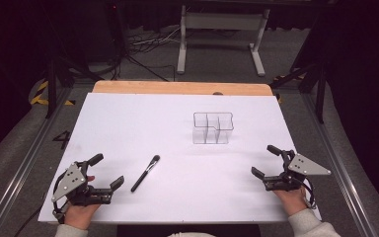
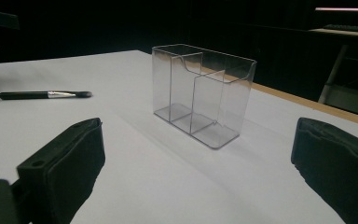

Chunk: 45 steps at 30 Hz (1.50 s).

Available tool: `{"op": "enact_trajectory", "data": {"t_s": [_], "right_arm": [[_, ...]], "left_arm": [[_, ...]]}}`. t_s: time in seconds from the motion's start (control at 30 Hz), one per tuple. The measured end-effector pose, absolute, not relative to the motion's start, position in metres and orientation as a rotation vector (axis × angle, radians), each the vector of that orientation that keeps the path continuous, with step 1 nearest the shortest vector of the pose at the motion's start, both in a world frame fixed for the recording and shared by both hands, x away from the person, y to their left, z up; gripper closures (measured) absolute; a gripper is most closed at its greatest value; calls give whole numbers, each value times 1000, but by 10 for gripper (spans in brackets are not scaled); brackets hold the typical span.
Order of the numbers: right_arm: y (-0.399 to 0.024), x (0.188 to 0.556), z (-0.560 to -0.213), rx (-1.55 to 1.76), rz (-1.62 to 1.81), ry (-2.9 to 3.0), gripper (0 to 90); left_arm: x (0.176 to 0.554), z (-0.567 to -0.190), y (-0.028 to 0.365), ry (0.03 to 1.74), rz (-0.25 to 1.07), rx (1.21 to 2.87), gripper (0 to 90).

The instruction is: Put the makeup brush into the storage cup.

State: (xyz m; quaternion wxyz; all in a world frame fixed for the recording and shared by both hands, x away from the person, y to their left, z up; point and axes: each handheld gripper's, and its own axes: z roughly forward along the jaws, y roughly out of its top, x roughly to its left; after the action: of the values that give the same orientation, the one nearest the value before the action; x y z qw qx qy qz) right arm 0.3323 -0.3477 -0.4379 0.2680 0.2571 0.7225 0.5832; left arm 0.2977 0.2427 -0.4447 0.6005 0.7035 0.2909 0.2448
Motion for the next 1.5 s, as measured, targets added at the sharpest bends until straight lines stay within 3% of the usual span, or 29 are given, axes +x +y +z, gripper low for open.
{"op": "enact_trajectory", "data": {"t_s": [0.27, 0.97, 1.5], "right_arm": [[-348, 332, -438, 673, 1634, 1929, 25], [-350, 328, -435, 649, 1679, 1904, 19], [-350, 326, -434, 665, 1681, 1915, 21]], "left_arm": [[299, -438, 236, 609, 521, 1550, 0], [321, -411, 202, 552, 496, 1533, 9], [335, -381, 185, 606, 501, 1717, 8]]}}
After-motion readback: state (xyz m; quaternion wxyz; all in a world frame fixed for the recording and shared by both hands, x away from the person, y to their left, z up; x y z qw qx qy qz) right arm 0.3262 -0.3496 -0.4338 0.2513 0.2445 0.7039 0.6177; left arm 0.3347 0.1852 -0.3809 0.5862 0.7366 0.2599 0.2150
